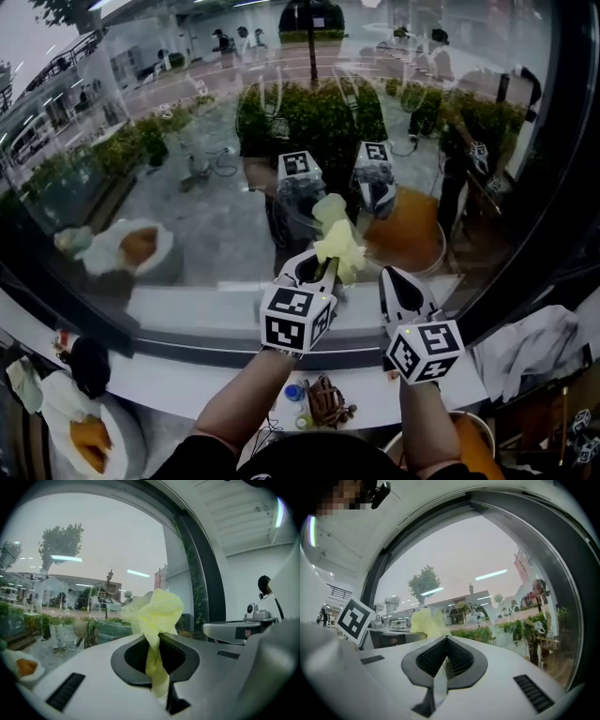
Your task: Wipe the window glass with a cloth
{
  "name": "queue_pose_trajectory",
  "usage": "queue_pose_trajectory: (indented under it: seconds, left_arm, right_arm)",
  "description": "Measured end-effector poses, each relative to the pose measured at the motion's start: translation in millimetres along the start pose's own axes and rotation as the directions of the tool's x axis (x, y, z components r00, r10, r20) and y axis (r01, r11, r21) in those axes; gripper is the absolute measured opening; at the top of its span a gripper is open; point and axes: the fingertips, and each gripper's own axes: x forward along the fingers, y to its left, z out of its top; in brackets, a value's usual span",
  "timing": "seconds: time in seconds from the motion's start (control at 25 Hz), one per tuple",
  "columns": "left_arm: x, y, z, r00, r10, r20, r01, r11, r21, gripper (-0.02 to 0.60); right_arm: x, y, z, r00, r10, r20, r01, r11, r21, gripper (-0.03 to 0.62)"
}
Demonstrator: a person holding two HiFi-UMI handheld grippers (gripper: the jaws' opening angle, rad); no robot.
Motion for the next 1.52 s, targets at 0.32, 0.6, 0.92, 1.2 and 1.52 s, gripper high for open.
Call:
queue_pose_trajectory:
  seconds: [0.32, 0.6, 0.92, 1.2, 1.52]
  left_arm:
    - [8, 22, -13, 0.999, 0.048, 0.016, -0.048, 0.999, -0.018, 0.032]
    - [114, -105, -5, 0.993, 0.12, 0.01, -0.119, 0.992, -0.037, 0.032]
    - [34, -17, -13, 0.987, 0.163, 0.011, -0.162, 0.985, -0.051, 0.032]
    - [89, -95, -2, 0.977, 0.215, 0.008, -0.214, 0.975, -0.066, 0.032]
    - [56, -49, -12, 0.96, 0.279, -0.009, -0.279, 0.957, -0.077, 0.032]
  right_arm:
    - [30, -9, -7, 0.999, 0.053, -0.01, -0.053, 0.998, -0.019, 0.026]
    - [-22, -173, 13, 0.992, 0.122, -0.028, -0.123, 0.992, -0.022, 0.026]
    - [18, -65, 5, 0.986, 0.163, -0.044, -0.165, 0.986, -0.032, 0.026]
    - [-16, -160, 24, 0.976, 0.208, -0.063, -0.211, 0.977, -0.037, 0.026]
    - [8, -113, 16, 0.962, 0.263, -0.075, -0.266, 0.963, -0.037, 0.026]
